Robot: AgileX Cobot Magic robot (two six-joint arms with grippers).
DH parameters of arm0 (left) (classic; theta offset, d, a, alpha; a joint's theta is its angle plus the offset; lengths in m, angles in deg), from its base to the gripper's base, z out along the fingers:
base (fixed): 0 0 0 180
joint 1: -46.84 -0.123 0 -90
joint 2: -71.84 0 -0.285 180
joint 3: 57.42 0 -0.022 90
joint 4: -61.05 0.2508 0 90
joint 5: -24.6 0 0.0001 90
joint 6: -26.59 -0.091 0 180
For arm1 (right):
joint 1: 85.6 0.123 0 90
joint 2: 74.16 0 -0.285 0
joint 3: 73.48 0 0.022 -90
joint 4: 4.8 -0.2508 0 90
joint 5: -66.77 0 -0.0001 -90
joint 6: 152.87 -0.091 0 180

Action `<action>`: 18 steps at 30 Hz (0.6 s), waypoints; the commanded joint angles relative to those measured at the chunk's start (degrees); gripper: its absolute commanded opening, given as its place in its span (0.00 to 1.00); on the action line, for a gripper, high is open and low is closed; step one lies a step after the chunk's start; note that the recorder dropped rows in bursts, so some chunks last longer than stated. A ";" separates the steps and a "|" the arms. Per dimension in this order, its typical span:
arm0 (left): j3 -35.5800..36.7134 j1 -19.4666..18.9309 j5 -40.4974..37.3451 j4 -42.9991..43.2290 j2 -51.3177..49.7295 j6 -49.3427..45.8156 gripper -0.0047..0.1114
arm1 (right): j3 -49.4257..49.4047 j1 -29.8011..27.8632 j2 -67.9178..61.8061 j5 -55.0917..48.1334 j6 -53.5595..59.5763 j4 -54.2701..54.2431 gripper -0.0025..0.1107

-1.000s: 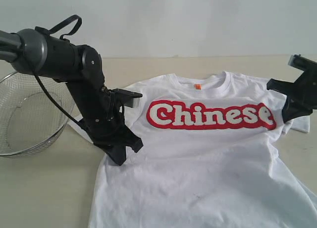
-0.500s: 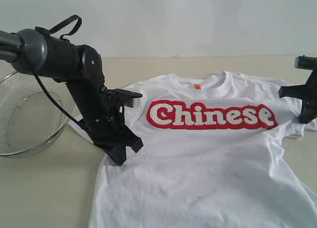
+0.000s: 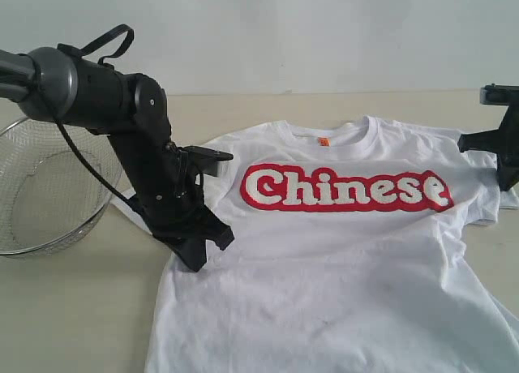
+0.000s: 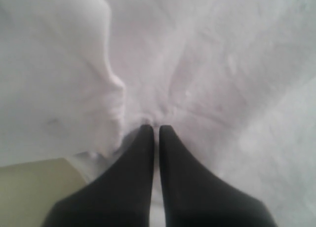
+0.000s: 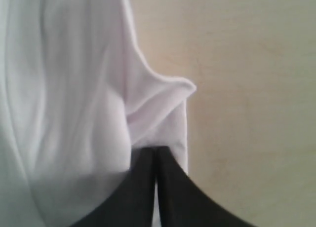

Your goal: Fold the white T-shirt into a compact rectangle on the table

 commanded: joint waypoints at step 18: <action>-0.29 -0.18 -0.49 -0.19 0.39 0.31 0.08 | 15.85 -0.47 -5.76 -3.88 -4.58 5.62 0.02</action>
